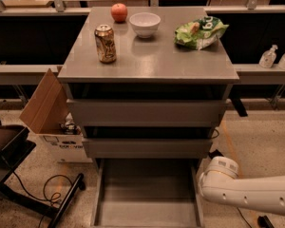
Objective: Open bottom drawer
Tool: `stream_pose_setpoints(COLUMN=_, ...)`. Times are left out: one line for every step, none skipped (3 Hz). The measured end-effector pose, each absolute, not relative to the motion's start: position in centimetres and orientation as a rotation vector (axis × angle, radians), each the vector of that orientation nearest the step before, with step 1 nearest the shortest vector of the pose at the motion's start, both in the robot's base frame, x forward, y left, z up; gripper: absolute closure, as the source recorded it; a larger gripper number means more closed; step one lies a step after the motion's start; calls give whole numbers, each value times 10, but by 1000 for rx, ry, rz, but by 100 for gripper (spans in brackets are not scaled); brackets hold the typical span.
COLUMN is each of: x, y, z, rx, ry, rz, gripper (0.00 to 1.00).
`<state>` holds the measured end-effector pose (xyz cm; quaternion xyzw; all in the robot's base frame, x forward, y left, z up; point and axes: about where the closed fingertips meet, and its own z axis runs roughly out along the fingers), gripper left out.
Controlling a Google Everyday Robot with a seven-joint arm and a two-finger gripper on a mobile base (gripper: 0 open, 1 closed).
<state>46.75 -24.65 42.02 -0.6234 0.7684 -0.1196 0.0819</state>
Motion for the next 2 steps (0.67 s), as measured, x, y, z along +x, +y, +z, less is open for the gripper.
stream_pose_setpoints(x=449, y=-243, z=491, rx=-1829, ry=2241, rz=-488, gripper=100)
stream_pose_setpoints(x=422, y=-233, z=554, rx=-1794, ry=2192, rz=-663, gripper=100)
